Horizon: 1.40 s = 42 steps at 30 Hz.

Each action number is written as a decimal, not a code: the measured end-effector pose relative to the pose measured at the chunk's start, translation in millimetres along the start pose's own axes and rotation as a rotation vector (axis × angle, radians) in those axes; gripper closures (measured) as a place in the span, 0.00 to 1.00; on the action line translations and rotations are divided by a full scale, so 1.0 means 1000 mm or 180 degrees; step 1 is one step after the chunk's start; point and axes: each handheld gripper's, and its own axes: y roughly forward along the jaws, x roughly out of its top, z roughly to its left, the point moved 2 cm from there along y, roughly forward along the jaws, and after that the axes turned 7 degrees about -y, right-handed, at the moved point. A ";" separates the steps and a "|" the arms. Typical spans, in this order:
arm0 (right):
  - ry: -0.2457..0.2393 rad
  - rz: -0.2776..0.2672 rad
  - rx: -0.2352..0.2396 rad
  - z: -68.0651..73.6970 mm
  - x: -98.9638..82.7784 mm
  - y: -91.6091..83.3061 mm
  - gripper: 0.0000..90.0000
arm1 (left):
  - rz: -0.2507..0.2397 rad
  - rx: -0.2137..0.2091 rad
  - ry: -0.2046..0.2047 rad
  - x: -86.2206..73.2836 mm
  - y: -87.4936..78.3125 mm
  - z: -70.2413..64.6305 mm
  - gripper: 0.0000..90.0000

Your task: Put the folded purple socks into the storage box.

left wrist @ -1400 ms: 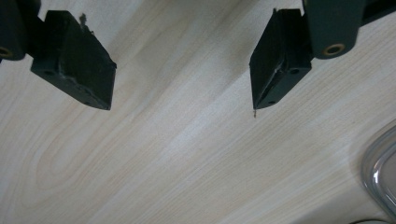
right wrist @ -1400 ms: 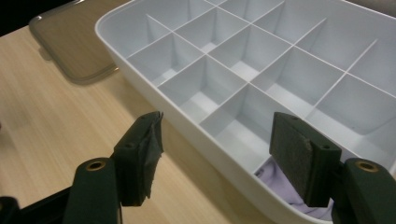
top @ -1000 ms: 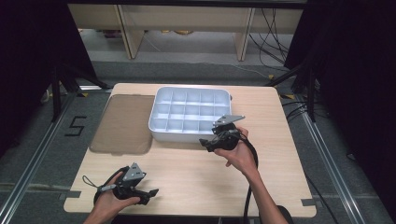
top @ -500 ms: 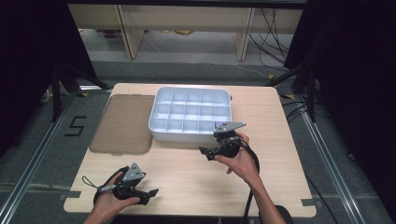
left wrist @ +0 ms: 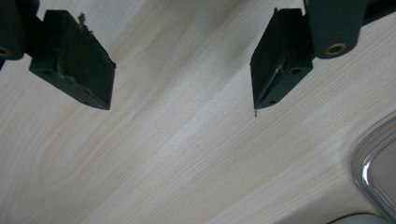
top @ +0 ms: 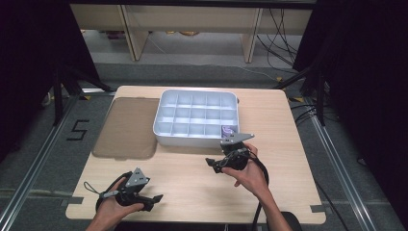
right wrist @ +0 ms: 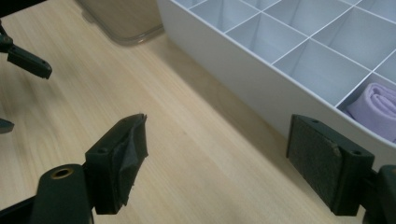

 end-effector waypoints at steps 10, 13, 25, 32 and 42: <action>0.0049 0.0062 0.0061 0.009 -0.011 0.003 0.24 | 0.0027 0.0055 0.0047 -0.001 0.001 0.003 0.24; 0.0028 -0.0012 0.0023 0.010 -0.015 0.006 0.24 | 0.0012 0.0052 0.0089 0.000 0.000 0.003 0.24; 0.0019 0.0071 0.0124 0.019 -0.031 0.010 0.23 | 0.0039 0.0025 0.0086 0.000 0.002 0.001 0.24; 0.0003 0.0098 0.0166 0.023 -0.041 0.005 0.23 | 0.0030 -0.0008 0.0017 -0.001 0.002 -0.001 0.24; 0.0018 0.0129 0.0165 0.030 -0.055 0.004 0.23 | 0.0040 0.0009 0.0034 -0.001 0.002 -0.001 0.24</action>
